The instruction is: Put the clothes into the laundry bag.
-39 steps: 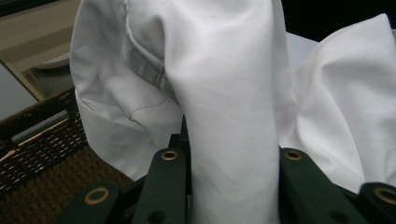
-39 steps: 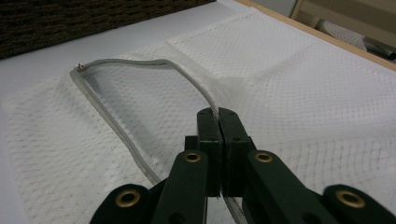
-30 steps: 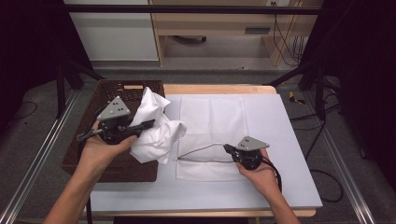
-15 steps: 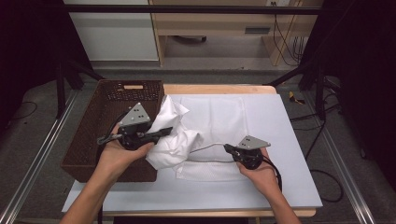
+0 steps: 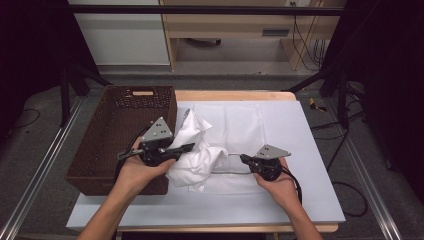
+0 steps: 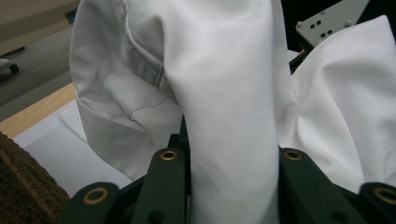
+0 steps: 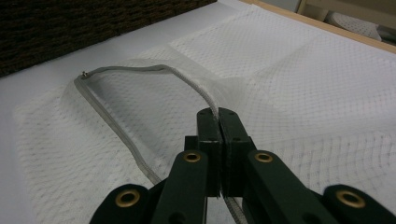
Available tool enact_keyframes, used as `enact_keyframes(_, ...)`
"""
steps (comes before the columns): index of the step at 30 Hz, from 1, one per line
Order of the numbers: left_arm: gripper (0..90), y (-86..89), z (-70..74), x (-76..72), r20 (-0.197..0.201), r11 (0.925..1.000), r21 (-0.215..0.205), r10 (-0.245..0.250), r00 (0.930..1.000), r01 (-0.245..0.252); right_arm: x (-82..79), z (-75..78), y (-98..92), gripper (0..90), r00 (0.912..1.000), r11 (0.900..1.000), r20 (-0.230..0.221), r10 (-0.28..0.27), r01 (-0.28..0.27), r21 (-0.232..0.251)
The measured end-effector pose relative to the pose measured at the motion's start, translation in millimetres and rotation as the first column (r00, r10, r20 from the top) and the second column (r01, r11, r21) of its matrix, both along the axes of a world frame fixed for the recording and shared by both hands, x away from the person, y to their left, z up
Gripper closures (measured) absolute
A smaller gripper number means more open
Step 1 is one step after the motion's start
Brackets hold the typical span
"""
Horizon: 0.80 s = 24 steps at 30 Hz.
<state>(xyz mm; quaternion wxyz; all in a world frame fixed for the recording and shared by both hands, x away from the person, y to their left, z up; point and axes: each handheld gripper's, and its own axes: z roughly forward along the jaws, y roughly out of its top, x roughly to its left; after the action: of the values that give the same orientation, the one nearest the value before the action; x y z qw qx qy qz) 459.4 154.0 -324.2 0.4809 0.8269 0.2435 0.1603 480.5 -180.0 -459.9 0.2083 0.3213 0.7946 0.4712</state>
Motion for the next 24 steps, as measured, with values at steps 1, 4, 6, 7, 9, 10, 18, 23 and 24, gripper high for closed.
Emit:
enact_keyframes(1,73.0,-0.9,-1.3,-0.3,-0.001,1.0,0.003,-0.003,1.0,0.004,0.1,-0.1,-0.1,89.0,1.0,1.0,-0.001,0.0,0.0,0.0)
enact_keyframes(4,73.0,-4.4,-5.7,-1.7,-0.009,0.9999,-0.001,-0.014,0.9999,0.014,0.4,-0.3,-0.5,89.0,1.0,1.0,-0.006,-0.001,0.001,0.006)
enact_keyframes(6,73.0,-7.4,-9.3,-3.1,-0.01,0.9998,0.001,-0.021,0.9997,0.021,0.7,-0.4,-0.6,89.0,1.0,1.0,-0.006,0.0,0.0,0.006)
enact_keyframes(7,73.0,-9.0,-11.1,-4.0,-0.012,0.9997,-0.002,-0.024,0.9996,0.024,0.8,-0.4,-0.7,89.0,1.0,1.0,-0.007,0.001,-0.001,0.007)
enact_keyframes(9,73.0,-11.4,-14.2,-5.4,-0.009,0.9996,0.004,-0.029,0.9995,0.029,0.9,-0.4,-0.9,89.0,1.0,1.0,-0.008,0.001,-0.001,0.008)
enact_keyframes(10,73.0,-12.4,-15.5,-5.9,-0.01,0.9995,0.005,-0.03,0.9995,0.03,1.1,-0.5,-1.0,89.0,1.0,1.0,-0.01,0.001,-0.001,0.011)
enact_keyframes(18,73.0,-18.7,-26.3,-9.3,-0.018,0.9986,0.002,-0.053,0.9984,0.053,1.8,-0.8,-1.8,89.0,0.9999,1.0,-0.015,0.0,0.0,0.017)
enact_keyframes(23,73.0,-23.0,-31.0,-12.1,-0.019,0.9981,0.008,-0.062,0.9979,0.062,2.4,-0.9,-2.0,89.0,0.9998,1.0,-0.02,-0.001,0.002,0.022)
enact_keyframes(24,73.0,-23.9,-31.7,-12.3,-0.017,0.998,0.011,-0.062,0.9979,0.063,2.5,-1.0,-2.0,89.0,0.9998,1.0,-0.022,-0.002,0.002,0.024)
